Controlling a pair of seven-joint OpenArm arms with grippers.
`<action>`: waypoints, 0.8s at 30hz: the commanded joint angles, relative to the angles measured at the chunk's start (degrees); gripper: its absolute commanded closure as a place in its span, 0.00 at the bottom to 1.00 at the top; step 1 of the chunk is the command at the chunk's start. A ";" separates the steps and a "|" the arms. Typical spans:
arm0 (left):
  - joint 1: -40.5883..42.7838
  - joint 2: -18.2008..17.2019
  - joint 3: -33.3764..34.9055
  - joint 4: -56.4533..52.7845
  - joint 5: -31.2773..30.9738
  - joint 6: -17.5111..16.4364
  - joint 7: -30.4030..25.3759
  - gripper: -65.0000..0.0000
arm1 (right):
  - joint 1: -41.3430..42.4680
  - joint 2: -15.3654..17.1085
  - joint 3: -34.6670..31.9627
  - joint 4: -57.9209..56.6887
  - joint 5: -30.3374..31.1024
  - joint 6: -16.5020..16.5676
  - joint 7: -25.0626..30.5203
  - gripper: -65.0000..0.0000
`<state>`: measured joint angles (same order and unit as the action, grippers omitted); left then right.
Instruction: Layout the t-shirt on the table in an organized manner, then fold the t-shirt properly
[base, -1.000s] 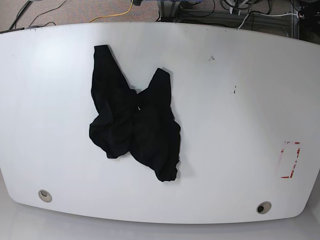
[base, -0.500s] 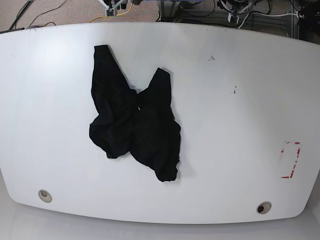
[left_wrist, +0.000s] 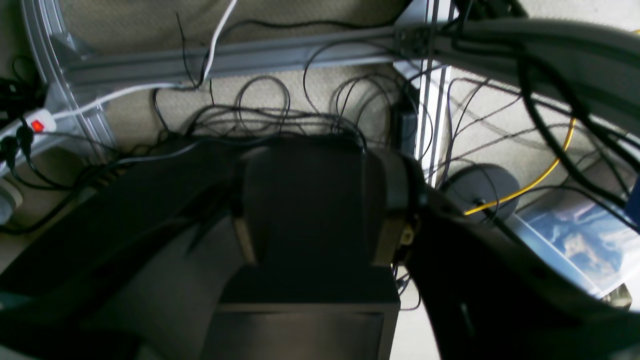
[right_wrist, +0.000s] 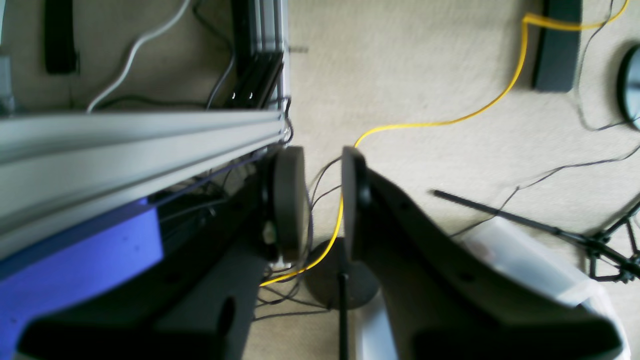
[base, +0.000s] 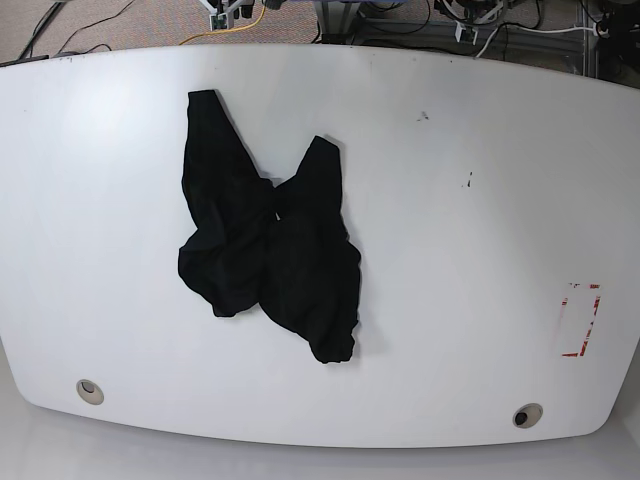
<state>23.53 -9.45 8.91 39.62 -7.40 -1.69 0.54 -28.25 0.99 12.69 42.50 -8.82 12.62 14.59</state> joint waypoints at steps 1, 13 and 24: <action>2.45 -0.88 -0.16 2.10 -0.12 0.07 -3.04 0.59 | -2.91 0.54 0.37 1.41 0.07 -0.09 -0.04 0.81; 7.28 -1.93 -0.16 7.72 -0.38 0.07 -5.77 0.59 | -9.16 -0.86 0.45 10.38 0.16 -0.18 -0.30 0.81; 14.05 -2.90 -0.95 16.69 -0.38 0.07 -5.85 0.59 | -15.49 -1.04 0.45 17.32 0.16 -0.18 -0.30 0.81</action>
<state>35.03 -11.31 8.60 53.45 -7.60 -1.48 -4.86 -41.50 -0.27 13.04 57.32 -8.82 12.40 13.45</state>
